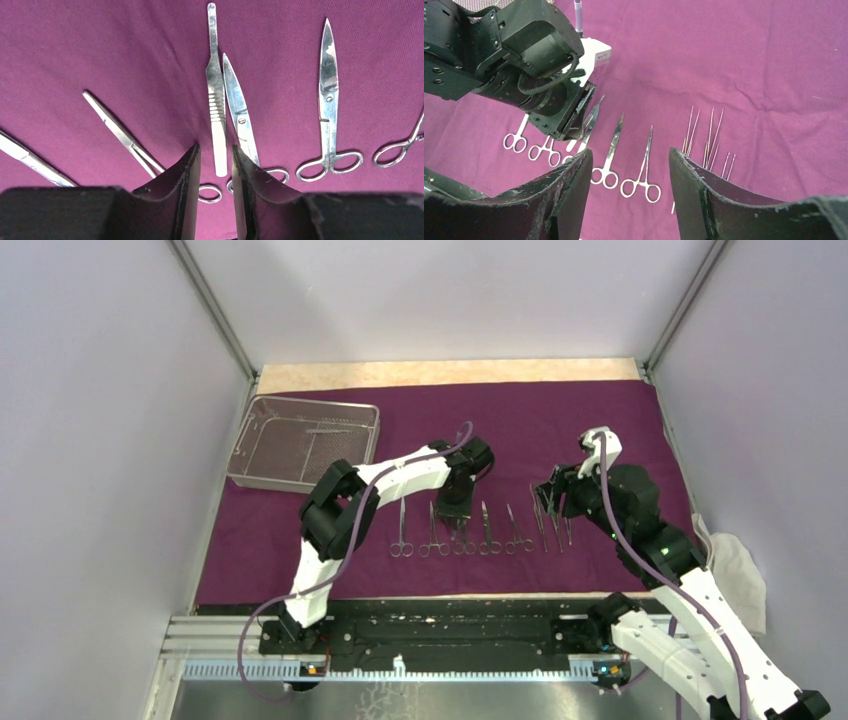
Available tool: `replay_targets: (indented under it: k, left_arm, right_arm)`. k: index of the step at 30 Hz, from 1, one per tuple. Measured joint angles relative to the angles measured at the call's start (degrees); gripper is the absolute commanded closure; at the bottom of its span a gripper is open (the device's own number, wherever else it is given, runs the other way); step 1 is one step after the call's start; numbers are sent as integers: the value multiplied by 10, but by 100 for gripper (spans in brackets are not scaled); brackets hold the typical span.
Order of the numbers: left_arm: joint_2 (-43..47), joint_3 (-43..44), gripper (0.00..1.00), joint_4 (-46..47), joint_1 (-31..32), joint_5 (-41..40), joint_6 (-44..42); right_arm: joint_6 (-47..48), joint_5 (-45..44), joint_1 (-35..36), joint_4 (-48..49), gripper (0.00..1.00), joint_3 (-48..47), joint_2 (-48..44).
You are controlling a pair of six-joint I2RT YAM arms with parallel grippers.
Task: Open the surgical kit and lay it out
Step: Pick up the medical item from the surgical kit.
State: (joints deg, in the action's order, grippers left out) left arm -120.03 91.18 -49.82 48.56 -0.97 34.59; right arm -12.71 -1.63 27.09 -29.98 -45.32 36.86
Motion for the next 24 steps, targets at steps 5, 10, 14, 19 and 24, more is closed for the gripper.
replay_targets:
  k: [5, 10, 14, 19, 24]
  left_arm:
    - [-10, 9, 69, -3, 1, 0, 0]
    - [-14, 15, 79, -13, 1, -6, -1]
    - [-15, 15, 82, -16, 1, -12, -1]
    - [-18, 22, 88, -23, 1, -15, -1]
    - [-24, 42, 92, -44, 2, -18, -2]
  right_arm:
    - [0, 2, 0, 0, 43, 0, 0]
    - [1, 2, 0, -1, 43, 0, 0]
    - [1, 2, 0, -1, 43, 0, 0]
    - [3, 4, 0, -1, 43, 0, 0]
    - [7, 7, 0, -1, 43, 0, 0]
